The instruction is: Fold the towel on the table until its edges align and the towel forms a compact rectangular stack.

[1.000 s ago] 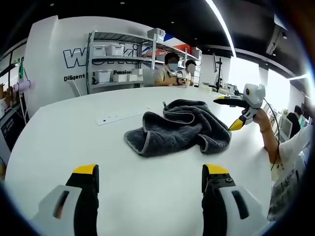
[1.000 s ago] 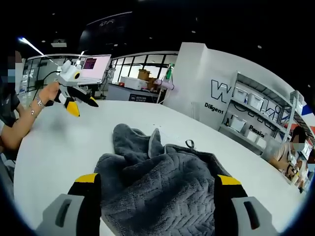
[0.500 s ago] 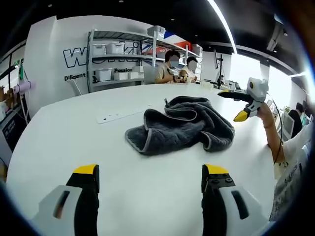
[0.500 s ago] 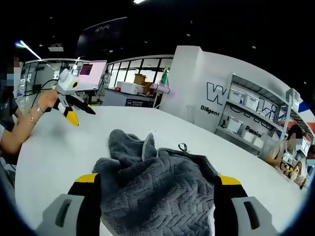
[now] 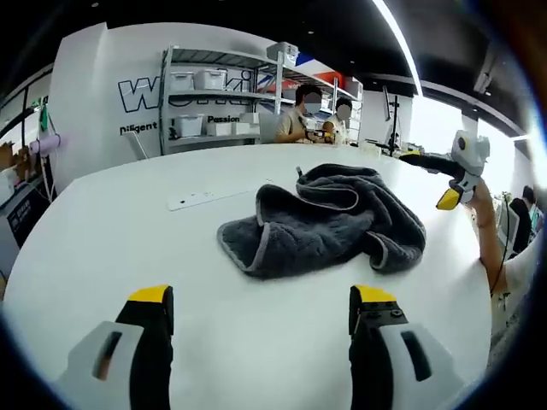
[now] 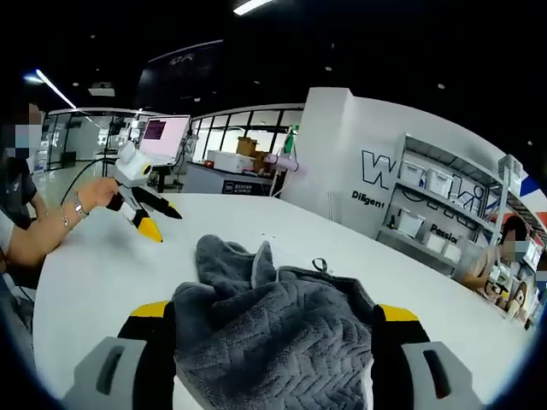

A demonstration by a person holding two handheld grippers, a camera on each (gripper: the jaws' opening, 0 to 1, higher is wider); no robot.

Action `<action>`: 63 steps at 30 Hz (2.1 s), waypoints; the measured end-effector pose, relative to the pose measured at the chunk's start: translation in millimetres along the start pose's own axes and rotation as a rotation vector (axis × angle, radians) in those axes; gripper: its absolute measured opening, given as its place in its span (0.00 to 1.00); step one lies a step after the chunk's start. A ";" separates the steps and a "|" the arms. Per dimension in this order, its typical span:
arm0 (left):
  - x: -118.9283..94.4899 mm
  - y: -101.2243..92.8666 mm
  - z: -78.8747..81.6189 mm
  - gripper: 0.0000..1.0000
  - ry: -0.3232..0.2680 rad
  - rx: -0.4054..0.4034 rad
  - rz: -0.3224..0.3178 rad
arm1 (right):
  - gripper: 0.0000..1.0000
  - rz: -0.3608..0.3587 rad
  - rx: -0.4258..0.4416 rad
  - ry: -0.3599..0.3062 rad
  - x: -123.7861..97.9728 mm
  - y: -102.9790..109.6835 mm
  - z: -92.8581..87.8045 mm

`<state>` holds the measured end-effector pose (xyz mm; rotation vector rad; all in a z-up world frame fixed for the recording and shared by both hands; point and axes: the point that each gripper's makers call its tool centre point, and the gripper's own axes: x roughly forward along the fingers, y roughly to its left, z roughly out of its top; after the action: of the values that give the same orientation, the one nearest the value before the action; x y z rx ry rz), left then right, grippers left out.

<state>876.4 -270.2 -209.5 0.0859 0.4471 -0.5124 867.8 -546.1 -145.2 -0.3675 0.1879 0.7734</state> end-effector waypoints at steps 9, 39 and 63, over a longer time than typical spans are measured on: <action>31.1 -13.9 -11.0 0.85 0.027 0.067 -0.004 | 0.99 -0.005 0.000 -0.010 -1.6 0.6 1.4; 50.6 -4.4 4.6 0.25 -0.152 0.105 0.039 | 0.99 0.002 -0.020 -0.004 -2.1 4.1 -0.7; 39.1 -21.5 21.4 0.03 -0.224 -0.014 -0.070 | 0.99 0.005 -0.017 0.002 -1.8 3.7 -1.2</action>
<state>904.7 -310.8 -206.6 -0.0008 0.2348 -0.5808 863.9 -545.4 -146.6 -0.3846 0.1844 0.7798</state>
